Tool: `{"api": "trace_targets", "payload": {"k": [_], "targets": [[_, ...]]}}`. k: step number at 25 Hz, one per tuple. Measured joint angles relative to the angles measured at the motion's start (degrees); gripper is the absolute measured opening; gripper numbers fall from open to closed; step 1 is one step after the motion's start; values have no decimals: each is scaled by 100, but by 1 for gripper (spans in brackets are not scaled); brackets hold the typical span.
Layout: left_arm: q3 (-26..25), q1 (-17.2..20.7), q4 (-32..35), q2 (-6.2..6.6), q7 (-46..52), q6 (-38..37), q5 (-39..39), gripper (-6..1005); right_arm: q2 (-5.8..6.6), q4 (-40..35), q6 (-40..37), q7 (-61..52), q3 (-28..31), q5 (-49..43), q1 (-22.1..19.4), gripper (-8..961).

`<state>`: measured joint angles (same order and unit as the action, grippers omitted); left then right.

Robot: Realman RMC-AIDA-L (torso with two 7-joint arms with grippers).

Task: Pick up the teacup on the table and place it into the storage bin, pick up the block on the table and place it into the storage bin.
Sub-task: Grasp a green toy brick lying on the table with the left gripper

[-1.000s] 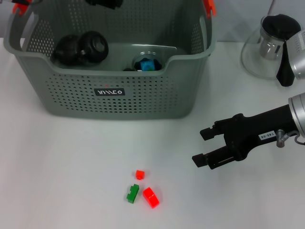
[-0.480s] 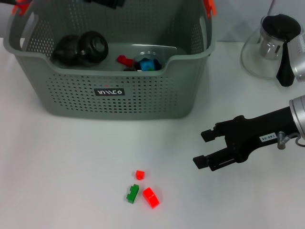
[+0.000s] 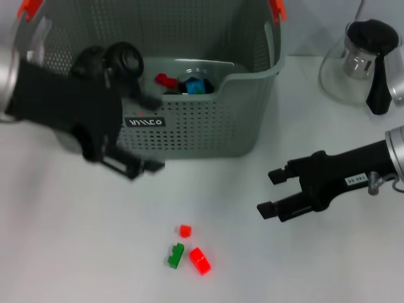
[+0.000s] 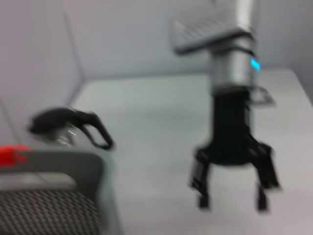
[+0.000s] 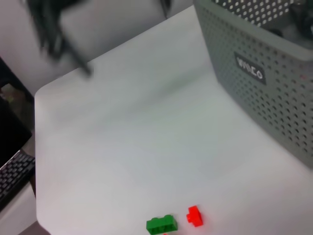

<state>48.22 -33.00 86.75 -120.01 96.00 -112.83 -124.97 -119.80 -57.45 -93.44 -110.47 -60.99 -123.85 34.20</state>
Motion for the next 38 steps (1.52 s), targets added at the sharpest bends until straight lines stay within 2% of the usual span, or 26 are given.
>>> {"api": "trace_targets", "payload": {"k": [6, 9, 10, 15, 27, 33, 38], "targets": [[780, 283, 154, -263, -287, 57, -862, 949, -4, 5, 10, -40, 25, -3, 2, 913], [1287, 334, 90, -379, -410, 218, -1316, 949, -15, 17, 52, -53, 37, 3, 22, 913], [1606, 356, 55, -413, -451, 336, -1545, 949, -17, 29, 63, -59, 48, 4, 32, 913], [2556, 274, -182, -434, -454, 592, -1979, 949, -21, 84, 86, -71, 138, 15, 76, 914], [4165, -75, -595, -443, -415, 1298, -2477, 949, -26, 154, 151, -194, 160, 20, 122, 913], [4642, -275, -986, -445, -276, 1695, -2522, 948, -26, 156, 158, -207, 157, 20, 109, 913], [4776, -330, -1160, -453, -168, 1852, -2579, 948, -26, 156, 159, -189, 157, 19, 73, 914]]}}
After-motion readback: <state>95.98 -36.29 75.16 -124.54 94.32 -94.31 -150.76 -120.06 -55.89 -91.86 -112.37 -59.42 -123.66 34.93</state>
